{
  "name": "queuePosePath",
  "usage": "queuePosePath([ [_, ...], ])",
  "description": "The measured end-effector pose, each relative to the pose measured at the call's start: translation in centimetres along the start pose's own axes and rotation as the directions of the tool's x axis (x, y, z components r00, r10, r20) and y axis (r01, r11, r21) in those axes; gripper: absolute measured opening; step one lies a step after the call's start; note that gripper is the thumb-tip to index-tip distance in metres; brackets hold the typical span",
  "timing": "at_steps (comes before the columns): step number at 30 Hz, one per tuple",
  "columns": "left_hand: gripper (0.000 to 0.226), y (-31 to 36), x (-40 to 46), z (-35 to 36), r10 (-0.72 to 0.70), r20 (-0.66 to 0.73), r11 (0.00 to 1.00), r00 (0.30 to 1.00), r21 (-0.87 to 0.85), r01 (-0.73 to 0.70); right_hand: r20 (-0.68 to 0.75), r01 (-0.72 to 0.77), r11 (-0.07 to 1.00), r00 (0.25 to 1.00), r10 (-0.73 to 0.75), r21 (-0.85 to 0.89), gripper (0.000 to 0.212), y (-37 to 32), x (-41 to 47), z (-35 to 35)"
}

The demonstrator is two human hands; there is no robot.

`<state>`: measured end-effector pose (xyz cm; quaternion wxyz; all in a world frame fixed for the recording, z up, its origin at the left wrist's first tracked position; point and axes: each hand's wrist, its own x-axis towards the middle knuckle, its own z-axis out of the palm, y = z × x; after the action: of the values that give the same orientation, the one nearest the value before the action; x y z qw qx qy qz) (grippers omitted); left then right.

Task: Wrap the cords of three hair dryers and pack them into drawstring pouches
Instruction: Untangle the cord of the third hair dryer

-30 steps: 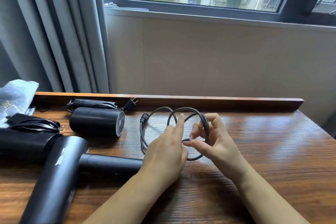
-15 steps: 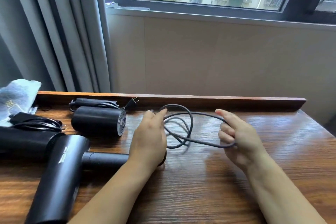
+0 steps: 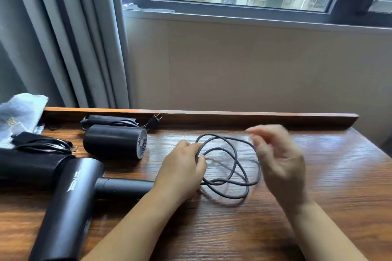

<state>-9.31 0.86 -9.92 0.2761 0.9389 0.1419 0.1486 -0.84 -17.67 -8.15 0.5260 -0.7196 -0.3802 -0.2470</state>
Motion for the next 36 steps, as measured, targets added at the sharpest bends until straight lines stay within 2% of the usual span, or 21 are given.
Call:
queuePosePath([
  [1,0.018,0.0,0.0,0.0,0.005,-0.002,1.000,1.000,0.006,-0.005,0.190,0.005,0.998,0.982,-0.015,0.055,0.020,-0.4,-0.2,0.4],
  [3,0.018,0.0,0.1,0.1,0.016,-0.013,1.000,1.000,-0.002,-0.016,0.530,-0.001,0.999,0.848,0.020,-0.035,0.025,0.1,-0.9,1.6],
  [4,0.019,0.0,0.1,0.1,0.018,-0.014,1.000,1.000,-0.011,-0.019,0.638,0.009,0.994,0.768,0.061,-0.105,0.027,0.7,-1.2,2.2],
  [6,0.022,0.1,0.0,0.0,0.028,-0.003,0.999,1.000,-0.016,-0.028,0.719,0.046,0.978,0.685,0.118,-0.205,0.031,1.4,-1.5,2.9],
  [9,0.027,0.5,-0.1,-0.1,0.034,0.022,0.997,0.999,-0.074,-0.032,0.740,0.057,0.969,0.657,0.144,-0.240,0.032,1.0,-1.4,3.1],
  [13,0.024,0.6,0.1,-0.2,-0.069,0.061,0.944,0.996,-0.319,0.085,0.745,0.004,0.946,0.616,0.254,-0.325,0.046,0.7,-1.6,3.2],
  [15,0.030,0.6,0.2,-0.1,-0.119,0.085,0.884,0.989,-0.444,0.145,0.723,-0.122,0.949,0.621,0.303,-0.292,0.035,0.5,-1.5,3.2],
  [18,0.036,0.9,0.2,-0.1,-0.153,0.114,0.739,0.982,-0.646,0.190,0.688,-0.413,0.895,0.601,0.407,-0.169,0.026,0.5,-1.0,2.7],
  [21,0.031,1.1,0.2,-0.2,-0.144,0.123,0.673,0.982,-0.715,0.189,0.686,-0.532,0.839,0.568,0.455,-0.115,0.018,0.7,-1.1,2.4],
  [23,0.026,0.9,0.2,0.1,-0.127,0.094,0.711,0.987,-0.686,0.157,0.678,-0.595,0.802,0.571,0.463,-0.046,0.014,0.8,-1.2,2.5],
  [26,0.025,0.6,0.3,0.3,-0.072,-0.009,0.854,0.997,-0.517,0.057,0.653,-0.674,0.734,0.596,0.468,0.089,0.011,0.5,-0.8,2.3],
  [28,0.026,0.5,0.3,0.3,-0.027,-0.047,0.889,0.999,-0.457,0.003,0.607,-0.696,0.690,0.640,0.472,0.197,0.005,0.5,-0.5,2.0],
  [31,0.031,0.4,0.2,0.0,0.014,-0.059,0.900,0.998,-0.435,-0.039,0.564,-0.723,0.628,0.658,0.499,0.288,0.012,0.6,-0.2,1.9],
  [33,0.034,0.5,0.1,-0.1,-0.023,-0.043,0.870,0.999,-0.493,-0.001,0.524,-0.750,0.494,0.661,0.537,0.439,0.013,0.6,0.3,1.8],
  [36,0.034,0.6,0.1,-0.3,-0.083,-0.030,0.838,0.996,-0.543,0.053,0.481,-0.670,0.137,0.646,0.593,0.730,0.015,0.7,1.5,0.4],
])
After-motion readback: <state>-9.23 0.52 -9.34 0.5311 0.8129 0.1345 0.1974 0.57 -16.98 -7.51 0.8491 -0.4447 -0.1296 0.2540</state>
